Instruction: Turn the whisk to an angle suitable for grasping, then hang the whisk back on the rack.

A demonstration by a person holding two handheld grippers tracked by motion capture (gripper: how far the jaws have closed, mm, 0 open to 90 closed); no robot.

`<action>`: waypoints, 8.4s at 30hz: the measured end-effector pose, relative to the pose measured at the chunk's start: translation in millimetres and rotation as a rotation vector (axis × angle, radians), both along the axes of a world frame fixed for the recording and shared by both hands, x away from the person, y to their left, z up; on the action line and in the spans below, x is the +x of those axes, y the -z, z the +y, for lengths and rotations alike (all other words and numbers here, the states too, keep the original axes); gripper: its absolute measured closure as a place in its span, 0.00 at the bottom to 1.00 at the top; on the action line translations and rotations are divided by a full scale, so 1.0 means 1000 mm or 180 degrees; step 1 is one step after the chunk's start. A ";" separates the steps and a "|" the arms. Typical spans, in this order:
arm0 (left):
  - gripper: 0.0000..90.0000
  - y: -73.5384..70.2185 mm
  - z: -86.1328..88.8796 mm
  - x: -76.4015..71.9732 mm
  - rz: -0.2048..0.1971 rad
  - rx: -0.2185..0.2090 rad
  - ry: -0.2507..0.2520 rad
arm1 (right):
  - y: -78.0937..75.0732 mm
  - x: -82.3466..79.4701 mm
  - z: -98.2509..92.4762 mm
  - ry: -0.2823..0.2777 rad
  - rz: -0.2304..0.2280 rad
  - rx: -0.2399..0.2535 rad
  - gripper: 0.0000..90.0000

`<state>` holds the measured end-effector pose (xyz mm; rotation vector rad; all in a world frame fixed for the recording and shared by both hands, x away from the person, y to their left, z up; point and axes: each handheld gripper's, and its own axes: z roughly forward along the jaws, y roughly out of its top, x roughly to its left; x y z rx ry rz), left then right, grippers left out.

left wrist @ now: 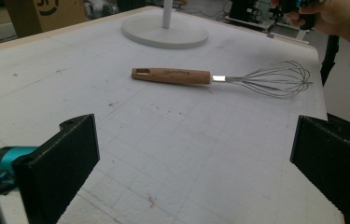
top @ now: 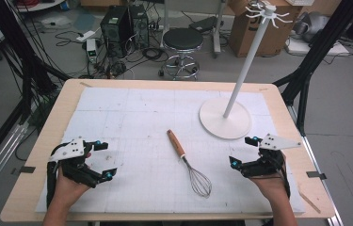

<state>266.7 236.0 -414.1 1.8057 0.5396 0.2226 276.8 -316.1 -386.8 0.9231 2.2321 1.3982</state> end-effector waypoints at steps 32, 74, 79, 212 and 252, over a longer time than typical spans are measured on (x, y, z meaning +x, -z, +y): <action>0.02 -0.004 0.001 0.006 -0.0070 -0.0115 -0.0065 | -0.025 0.055 0.100 -0.0430 0.0433 -0.0662 0.03; 0.02 -0.004 -0.005 0.006 -0.0073 -0.0079 -0.0006 | 0.030 0.093 0.185 -0.0861 0.1358 -0.1943 0.77; 0.02 -0.005 -0.005 0.006 -0.0080 -0.0071 0.0000 | 0.029 0.091 0.181 -0.0944 0.1408 -0.1994 0.78; 0.02 -0.008 -0.015 0.009 -0.0103 -0.0021 0.0089 | -0.190 0.077 -0.054 0.0426 -0.0848 0.0581 0.79; 0.02 -0.008 -0.015 0.008 -0.0096 -0.0013 0.0096 | -0.173 0.103 -0.031 0.0709 -0.0512 0.0563 0.78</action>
